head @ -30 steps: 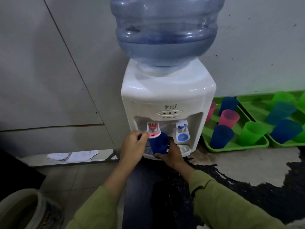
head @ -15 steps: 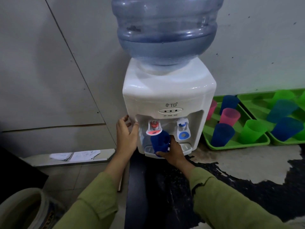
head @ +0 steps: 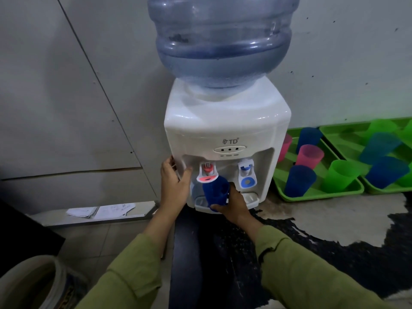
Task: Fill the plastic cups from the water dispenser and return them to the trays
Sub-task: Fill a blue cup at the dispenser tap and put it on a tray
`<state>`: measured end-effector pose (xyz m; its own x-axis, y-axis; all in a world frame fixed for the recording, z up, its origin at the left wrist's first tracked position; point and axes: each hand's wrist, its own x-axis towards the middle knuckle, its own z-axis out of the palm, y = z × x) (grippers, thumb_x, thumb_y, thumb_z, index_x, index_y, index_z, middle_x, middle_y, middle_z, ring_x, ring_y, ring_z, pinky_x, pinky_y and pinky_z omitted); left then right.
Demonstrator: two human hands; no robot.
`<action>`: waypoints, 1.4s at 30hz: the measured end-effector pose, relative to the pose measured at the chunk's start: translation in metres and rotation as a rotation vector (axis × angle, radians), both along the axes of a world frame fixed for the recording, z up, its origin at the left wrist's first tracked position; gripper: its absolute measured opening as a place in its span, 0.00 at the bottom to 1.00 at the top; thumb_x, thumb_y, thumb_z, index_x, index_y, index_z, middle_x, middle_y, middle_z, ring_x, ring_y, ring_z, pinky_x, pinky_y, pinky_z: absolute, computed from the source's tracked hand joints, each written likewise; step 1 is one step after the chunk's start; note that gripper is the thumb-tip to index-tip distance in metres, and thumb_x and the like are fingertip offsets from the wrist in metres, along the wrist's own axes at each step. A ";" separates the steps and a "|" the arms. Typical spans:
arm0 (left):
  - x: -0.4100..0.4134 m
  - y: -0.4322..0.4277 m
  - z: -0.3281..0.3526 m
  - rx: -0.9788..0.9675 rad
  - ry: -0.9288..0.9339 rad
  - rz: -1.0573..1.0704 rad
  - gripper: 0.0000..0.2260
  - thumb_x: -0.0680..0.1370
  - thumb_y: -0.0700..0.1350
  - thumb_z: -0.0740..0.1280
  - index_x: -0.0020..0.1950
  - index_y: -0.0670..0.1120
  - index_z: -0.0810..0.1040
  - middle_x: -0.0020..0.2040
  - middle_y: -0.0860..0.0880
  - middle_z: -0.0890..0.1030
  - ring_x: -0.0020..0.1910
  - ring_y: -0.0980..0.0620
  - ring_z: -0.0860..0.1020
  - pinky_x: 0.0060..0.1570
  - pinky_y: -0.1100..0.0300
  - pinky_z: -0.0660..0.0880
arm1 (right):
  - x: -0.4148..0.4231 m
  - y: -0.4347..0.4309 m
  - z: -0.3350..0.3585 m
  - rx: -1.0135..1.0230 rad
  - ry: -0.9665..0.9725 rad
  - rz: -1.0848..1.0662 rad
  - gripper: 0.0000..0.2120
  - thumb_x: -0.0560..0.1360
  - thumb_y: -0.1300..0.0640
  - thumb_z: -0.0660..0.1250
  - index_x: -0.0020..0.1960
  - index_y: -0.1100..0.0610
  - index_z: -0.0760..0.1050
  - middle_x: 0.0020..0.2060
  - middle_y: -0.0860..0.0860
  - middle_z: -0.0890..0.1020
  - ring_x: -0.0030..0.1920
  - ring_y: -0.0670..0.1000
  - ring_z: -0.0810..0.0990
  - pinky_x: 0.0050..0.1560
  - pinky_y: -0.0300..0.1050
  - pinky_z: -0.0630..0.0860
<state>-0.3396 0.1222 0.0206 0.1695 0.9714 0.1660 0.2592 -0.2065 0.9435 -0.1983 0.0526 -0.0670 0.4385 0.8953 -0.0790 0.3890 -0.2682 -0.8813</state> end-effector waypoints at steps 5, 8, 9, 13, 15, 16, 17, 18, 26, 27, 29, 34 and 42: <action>0.000 -0.001 0.001 -0.014 -0.006 0.004 0.23 0.76 0.46 0.67 0.68 0.47 0.62 0.67 0.47 0.69 0.64 0.51 0.71 0.62 0.54 0.70 | 0.000 0.000 0.001 -0.007 0.001 -0.003 0.32 0.63 0.60 0.77 0.62 0.58 0.65 0.60 0.55 0.75 0.60 0.55 0.74 0.62 0.50 0.73; 0.000 -0.002 0.001 -0.009 0.007 0.003 0.25 0.75 0.47 0.68 0.69 0.47 0.61 0.68 0.47 0.68 0.63 0.52 0.70 0.59 0.58 0.69 | -0.002 0.001 0.003 -0.008 0.006 -0.013 0.31 0.63 0.60 0.77 0.61 0.58 0.65 0.59 0.54 0.76 0.58 0.54 0.75 0.58 0.45 0.73; -0.001 -0.002 0.001 -0.011 0.014 0.003 0.26 0.75 0.47 0.69 0.69 0.48 0.61 0.68 0.47 0.68 0.63 0.52 0.70 0.58 0.58 0.69 | -0.002 0.001 0.003 -0.008 0.006 -0.017 0.31 0.63 0.60 0.77 0.60 0.58 0.66 0.58 0.54 0.76 0.58 0.54 0.75 0.57 0.43 0.73; -0.001 -0.004 0.001 -0.050 0.032 -0.007 0.31 0.74 0.48 0.70 0.72 0.48 0.59 0.70 0.47 0.66 0.67 0.50 0.68 0.62 0.56 0.67 | -0.004 0.002 0.003 -0.013 0.000 -0.030 0.31 0.63 0.60 0.77 0.60 0.58 0.66 0.58 0.53 0.77 0.57 0.54 0.76 0.54 0.40 0.72; 0.001 -0.006 0.003 -0.072 0.017 -0.006 0.31 0.73 0.49 0.70 0.72 0.47 0.60 0.70 0.47 0.66 0.67 0.50 0.67 0.65 0.53 0.67 | -0.004 0.003 0.002 -0.018 -0.009 -0.027 0.31 0.62 0.60 0.77 0.60 0.58 0.65 0.58 0.53 0.77 0.58 0.54 0.76 0.56 0.43 0.73; 0.001 -0.007 0.004 -0.079 0.013 0.002 0.30 0.73 0.50 0.70 0.72 0.47 0.61 0.70 0.47 0.66 0.67 0.50 0.68 0.66 0.52 0.68 | -0.004 0.003 0.002 -0.023 -0.015 -0.025 0.32 0.62 0.59 0.77 0.60 0.58 0.65 0.58 0.54 0.77 0.58 0.55 0.76 0.56 0.43 0.73; 0.002 -0.008 0.005 -0.081 0.013 0.018 0.30 0.73 0.51 0.70 0.71 0.47 0.62 0.69 0.48 0.67 0.66 0.50 0.69 0.65 0.52 0.69 | -0.004 0.004 0.002 -0.029 -0.021 -0.024 0.32 0.62 0.59 0.77 0.60 0.57 0.65 0.58 0.54 0.77 0.58 0.55 0.76 0.56 0.43 0.73; 0.002 -0.009 0.005 -0.080 0.016 0.040 0.29 0.72 0.52 0.70 0.70 0.47 0.64 0.67 0.48 0.69 0.63 0.51 0.70 0.62 0.54 0.70 | -0.004 0.004 0.002 -0.036 -0.024 -0.024 0.32 0.62 0.58 0.77 0.60 0.57 0.65 0.58 0.54 0.77 0.58 0.54 0.76 0.55 0.42 0.72; 0.000 -0.022 0.015 -0.271 0.176 -0.103 0.13 0.72 0.60 0.67 0.42 0.51 0.77 0.39 0.53 0.81 0.38 0.57 0.78 0.36 0.61 0.70 | -0.004 0.005 -0.001 -0.039 -0.007 -0.034 0.31 0.62 0.58 0.78 0.59 0.55 0.65 0.58 0.52 0.77 0.57 0.53 0.76 0.54 0.41 0.72; 0.002 -0.023 0.016 -0.306 0.151 -0.140 0.12 0.73 0.57 0.67 0.40 0.49 0.78 0.37 0.52 0.81 0.35 0.59 0.78 0.34 0.63 0.70 | -0.004 0.005 -0.001 -0.041 -0.008 -0.033 0.31 0.62 0.58 0.78 0.59 0.55 0.65 0.58 0.52 0.77 0.57 0.53 0.76 0.55 0.41 0.73; 0.005 -0.021 0.017 -0.346 0.102 -0.173 0.11 0.75 0.51 0.68 0.37 0.46 0.77 0.32 0.52 0.80 0.27 0.64 0.77 0.28 0.69 0.70 | -0.004 0.006 -0.002 -0.043 -0.007 -0.036 0.32 0.61 0.58 0.78 0.60 0.55 0.65 0.58 0.52 0.77 0.58 0.53 0.76 0.55 0.40 0.72; 0.005 -0.019 0.007 -0.376 0.161 -0.199 0.10 0.73 0.45 0.71 0.34 0.44 0.77 0.28 0.50 0.78 0.27 0.56 0.76 0.32 0.65 0.73 | -0.004 0.006 -0.003 -0.049 0.002 -0.042 0.34 0.61 0.58 0.78 0.62 0.54 0.64 0.59 0.52 0.76 0.59 0.53 0.75 0.55 0.39 0.71; 0.016 -0.007 -0.016 -0.172 0.511 -0.172 0.08 0.76 0.50 0.66 0.39 0.49 0.80 0.39 0.47 0.83 0.40 0.47 0.80 0.45 0.52 0.76 | -0.005 0.002 0.002 -0.021 0.039 -0.020 0.33 0.63 0.60 0.77 0.63 0.57 0.64 0.60 0.54 0.76 0.60 0.54 0.75 0.60 0.47 0.74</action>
